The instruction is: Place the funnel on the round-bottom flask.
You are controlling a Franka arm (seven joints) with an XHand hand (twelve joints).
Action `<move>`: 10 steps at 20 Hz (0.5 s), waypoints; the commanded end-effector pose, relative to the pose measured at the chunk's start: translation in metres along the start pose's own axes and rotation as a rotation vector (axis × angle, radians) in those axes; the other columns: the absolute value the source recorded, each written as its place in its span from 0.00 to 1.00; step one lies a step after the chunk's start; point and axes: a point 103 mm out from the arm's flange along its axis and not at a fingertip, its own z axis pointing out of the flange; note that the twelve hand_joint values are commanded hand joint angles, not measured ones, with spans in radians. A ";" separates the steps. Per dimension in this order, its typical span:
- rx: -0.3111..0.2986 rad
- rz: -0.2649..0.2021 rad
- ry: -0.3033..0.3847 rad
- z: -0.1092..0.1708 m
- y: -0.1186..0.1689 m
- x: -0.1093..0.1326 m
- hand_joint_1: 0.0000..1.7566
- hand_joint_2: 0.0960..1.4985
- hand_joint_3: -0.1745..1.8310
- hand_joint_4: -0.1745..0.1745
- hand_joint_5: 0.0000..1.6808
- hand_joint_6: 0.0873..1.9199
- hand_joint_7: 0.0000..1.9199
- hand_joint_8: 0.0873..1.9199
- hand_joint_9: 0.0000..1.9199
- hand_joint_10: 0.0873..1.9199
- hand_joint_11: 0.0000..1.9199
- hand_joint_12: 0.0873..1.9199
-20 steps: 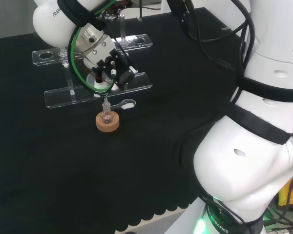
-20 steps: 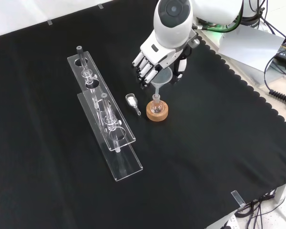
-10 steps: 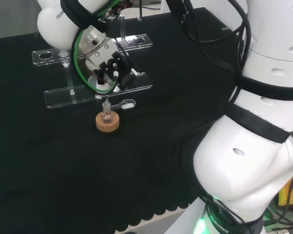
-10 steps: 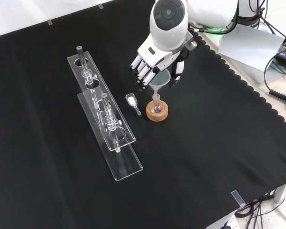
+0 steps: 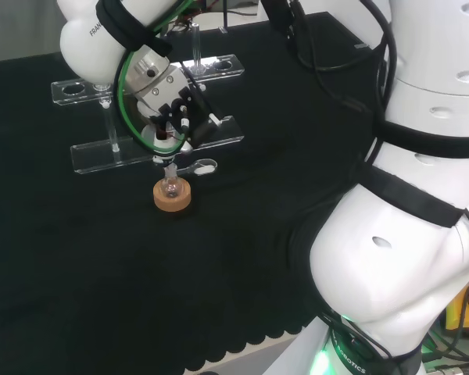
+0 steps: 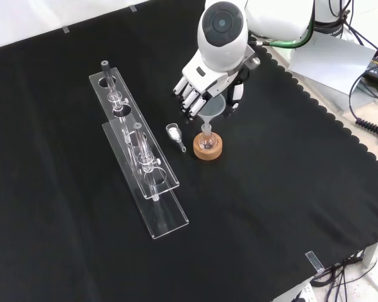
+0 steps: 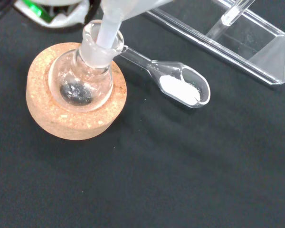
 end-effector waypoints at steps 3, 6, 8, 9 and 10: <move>0.004 -0.006 -0.001 0.005 0.004 0.003 0.53 0.43 0.46 0.46 0.42 0.41 0.29 0.33 0.50 0.22 0.30 0.66; 0.004 -0.008 -0.002 0.006 0.005 0.004 0.52 0.43 0.46 0.46 0.42 0.41 0.28 0.33 0.50 0.22 0.30 0.66; 0.003 -0.006 -0.011 0.005 0.004 0.006 0.52 0.43 0.46 0.46 0.42 0.41 0.28 0.33 0.50 0.22 0.30 0.66; 0.003 -0.006 -0.013 0.004 0.004 0.007 0.52 0.43 0.46 0.46 0.42 0.41 0.28 0.33 0.49 0.22 0.30 0.66; 0.005 -0.008 -0.011 0.005 0.004 0.007 0.52 0.43 0.46 0.46 0.42 0.41 0.28 0.33 0.49 0.22 0.30 0.66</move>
